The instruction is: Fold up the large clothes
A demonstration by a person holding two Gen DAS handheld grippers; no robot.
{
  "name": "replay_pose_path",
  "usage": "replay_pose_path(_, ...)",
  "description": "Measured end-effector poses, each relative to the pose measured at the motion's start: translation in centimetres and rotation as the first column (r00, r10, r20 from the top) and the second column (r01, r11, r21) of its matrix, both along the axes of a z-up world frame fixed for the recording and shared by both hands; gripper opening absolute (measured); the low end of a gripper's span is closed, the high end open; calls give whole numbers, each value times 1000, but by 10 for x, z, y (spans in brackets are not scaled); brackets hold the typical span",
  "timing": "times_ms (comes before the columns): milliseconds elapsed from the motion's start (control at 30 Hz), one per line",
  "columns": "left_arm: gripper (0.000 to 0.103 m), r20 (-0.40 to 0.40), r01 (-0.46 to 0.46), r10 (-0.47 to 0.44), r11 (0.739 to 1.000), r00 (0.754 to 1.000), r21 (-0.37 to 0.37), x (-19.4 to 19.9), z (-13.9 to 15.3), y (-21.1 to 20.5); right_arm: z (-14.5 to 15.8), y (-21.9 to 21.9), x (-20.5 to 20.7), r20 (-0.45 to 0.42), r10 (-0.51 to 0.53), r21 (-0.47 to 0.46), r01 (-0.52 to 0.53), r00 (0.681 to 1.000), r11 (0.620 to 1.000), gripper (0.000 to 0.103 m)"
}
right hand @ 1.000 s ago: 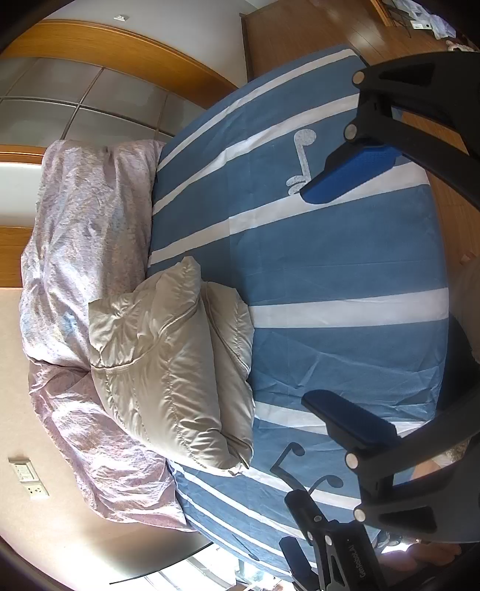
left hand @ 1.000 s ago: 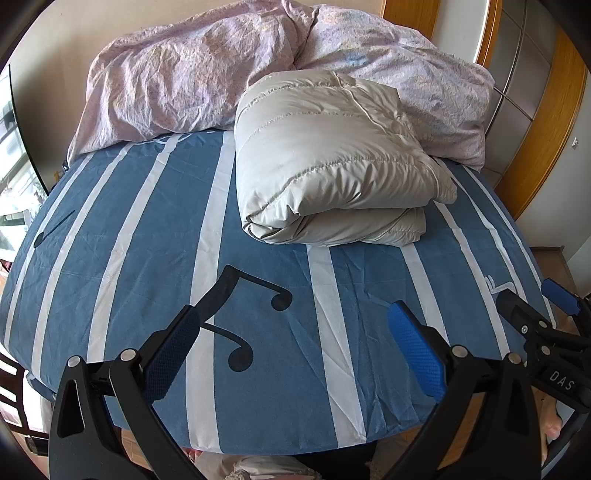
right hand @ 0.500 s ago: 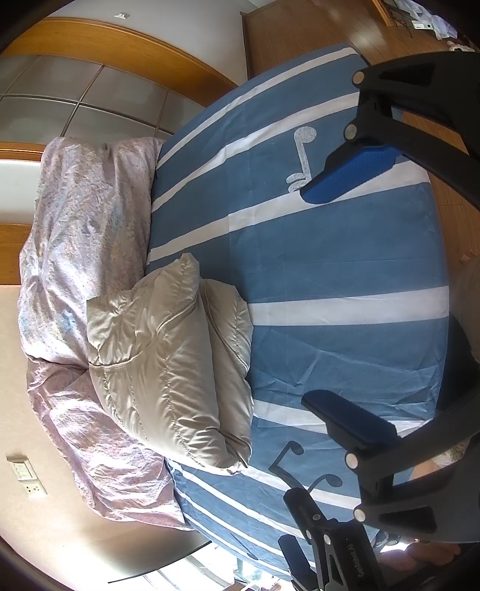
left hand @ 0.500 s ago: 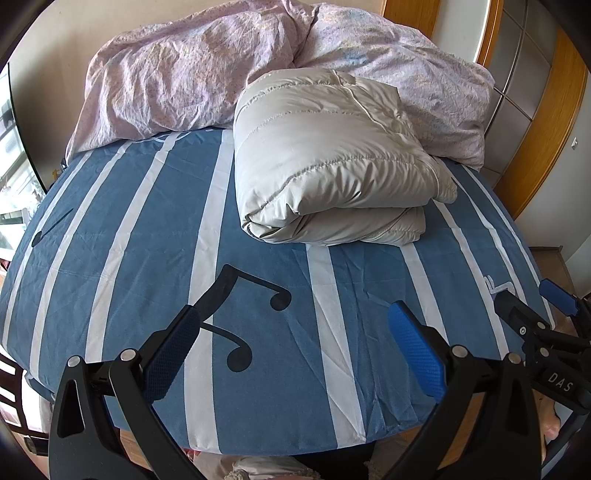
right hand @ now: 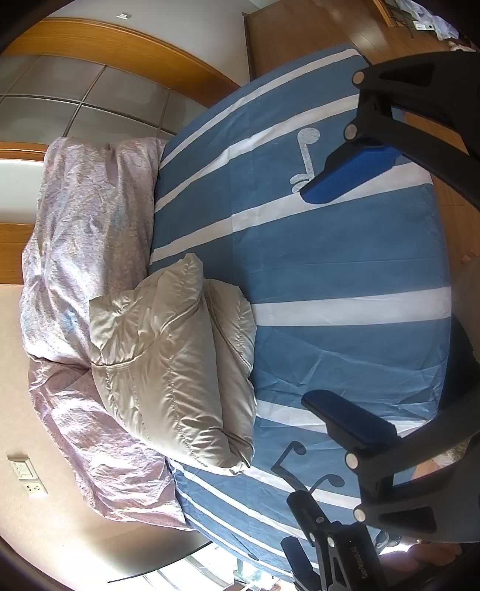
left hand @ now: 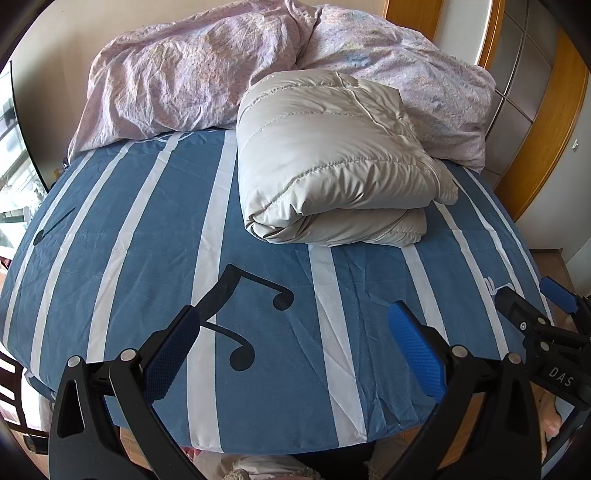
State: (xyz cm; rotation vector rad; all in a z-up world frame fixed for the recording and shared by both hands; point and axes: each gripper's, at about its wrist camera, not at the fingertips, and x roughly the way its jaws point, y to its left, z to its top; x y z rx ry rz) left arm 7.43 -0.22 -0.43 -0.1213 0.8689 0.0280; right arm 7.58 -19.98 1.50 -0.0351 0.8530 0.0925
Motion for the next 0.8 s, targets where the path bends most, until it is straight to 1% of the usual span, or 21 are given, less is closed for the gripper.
replay_pose_path(800,102,7,9,-10,1000,1000,5,-1,3,-2,-1,5,2,-3,7,-1,-7,1000,1000,101)
